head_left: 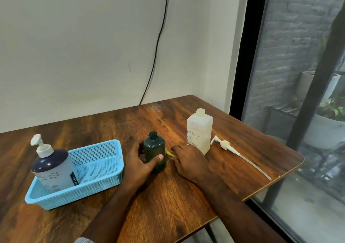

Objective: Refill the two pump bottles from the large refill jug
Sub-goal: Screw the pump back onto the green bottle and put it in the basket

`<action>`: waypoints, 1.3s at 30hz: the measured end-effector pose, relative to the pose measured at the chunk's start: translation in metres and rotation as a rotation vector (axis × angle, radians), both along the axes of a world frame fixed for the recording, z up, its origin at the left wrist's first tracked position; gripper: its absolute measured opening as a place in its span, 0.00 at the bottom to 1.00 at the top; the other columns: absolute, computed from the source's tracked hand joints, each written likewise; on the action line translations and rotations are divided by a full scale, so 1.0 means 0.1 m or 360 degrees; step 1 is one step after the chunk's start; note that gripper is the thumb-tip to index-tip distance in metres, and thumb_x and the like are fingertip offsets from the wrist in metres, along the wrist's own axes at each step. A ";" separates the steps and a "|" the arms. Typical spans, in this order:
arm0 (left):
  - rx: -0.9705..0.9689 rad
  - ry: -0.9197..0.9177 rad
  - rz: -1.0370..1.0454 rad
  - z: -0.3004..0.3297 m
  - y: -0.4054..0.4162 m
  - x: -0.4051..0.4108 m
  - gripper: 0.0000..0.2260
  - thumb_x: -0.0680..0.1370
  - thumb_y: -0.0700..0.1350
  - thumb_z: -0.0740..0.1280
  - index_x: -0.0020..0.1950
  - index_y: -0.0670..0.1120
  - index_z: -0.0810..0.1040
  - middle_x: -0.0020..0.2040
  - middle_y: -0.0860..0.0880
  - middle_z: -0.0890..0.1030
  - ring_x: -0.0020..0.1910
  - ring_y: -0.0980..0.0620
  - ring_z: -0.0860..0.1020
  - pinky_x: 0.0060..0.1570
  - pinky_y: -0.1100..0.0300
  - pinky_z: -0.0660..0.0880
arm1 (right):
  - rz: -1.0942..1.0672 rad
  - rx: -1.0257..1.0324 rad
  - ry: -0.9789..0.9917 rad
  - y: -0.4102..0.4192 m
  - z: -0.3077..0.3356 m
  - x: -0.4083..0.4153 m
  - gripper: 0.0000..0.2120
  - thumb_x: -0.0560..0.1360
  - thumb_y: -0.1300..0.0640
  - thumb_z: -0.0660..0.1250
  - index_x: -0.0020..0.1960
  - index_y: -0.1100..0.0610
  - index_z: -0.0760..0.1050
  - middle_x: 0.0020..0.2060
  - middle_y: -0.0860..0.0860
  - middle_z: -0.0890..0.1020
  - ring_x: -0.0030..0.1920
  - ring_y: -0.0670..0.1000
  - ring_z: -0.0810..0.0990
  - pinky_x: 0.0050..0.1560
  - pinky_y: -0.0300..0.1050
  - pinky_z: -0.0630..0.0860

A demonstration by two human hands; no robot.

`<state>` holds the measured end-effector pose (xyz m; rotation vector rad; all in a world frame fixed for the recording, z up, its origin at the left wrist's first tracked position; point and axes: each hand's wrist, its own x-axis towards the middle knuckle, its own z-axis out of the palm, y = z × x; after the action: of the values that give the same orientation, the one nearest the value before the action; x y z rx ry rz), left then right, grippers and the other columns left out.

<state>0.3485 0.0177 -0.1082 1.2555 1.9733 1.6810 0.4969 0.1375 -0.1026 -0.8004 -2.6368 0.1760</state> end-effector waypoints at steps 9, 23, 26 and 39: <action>0.0004 -0.0027 -0.0002 0.04 -0.02 0.05 0.27 0.69 0.45 0.79 0.62 0.56 0.71 0.57 0.60 0.77 0.52 0.67 0.75 0.45 0.71 0.69 | -0.0081 0.0131 -0.0015 -0.05 0.01 0.06 0.16 0.74 0.48 0.65 0.57 0.53 0.80 0.51 0.50 0.84 0.50 0.51 0.80 0.62 0.52 0.77; 0.0159 0.0052 0.0096 0.03 0.00 0.08 0.26 0.67 0.46 0.80 0.58 0.60 0.72 0.56 0.61 0.78 0.53 0.67 0.78 0.51 0.63 0.78 | -0.0057 -0.0242 -0.0006 0.04 0.20 -0.40 0.13 0.79 0.52 0.68 0.63 0.54 0.76 0.55 0.53 0.82 0.54 0.53 0.80 0.48 0.43 0.75; 0.0184 0.0042 0.0127 0.03 0.00 0.06 0.25 0.68 0.46 0.80 0.55 0.63 0.71 0.56 0.63 0.76 0.53 0.66 0.78 0.50 0.65 0.76 | -0.0077 -0.0281 0.0227 0.04 0.14 -0.42 0.15 0.80 0.51 0.67 0.65 0.52 0.75 0.55 0.52 0.82 0.54 0.52 0.81 0.50 0.43 0.77; 0.0134 -0.0020 0.0122 0.00 0.08 0.00 0.28 0.69 0.48 0.79 0.59 0.64 0.67 0.57 0.66 0.73 0.59 0.57 0.76 0.60 0.52 0.77 | 0.0059 -0.0857 0.1608 -0.04 0.54 -0.44 0.28 0.76 0.61 0.73 0.73 0.45 0.71 0.52 0.34 0.81 0.54 0.38 0.82 0.57 0.42 0.80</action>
<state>0.3481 0.0259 -0.1079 1.2081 1.9860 1.8215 0.4525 0.1337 -0.0481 -0.5747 -1.6371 1.0272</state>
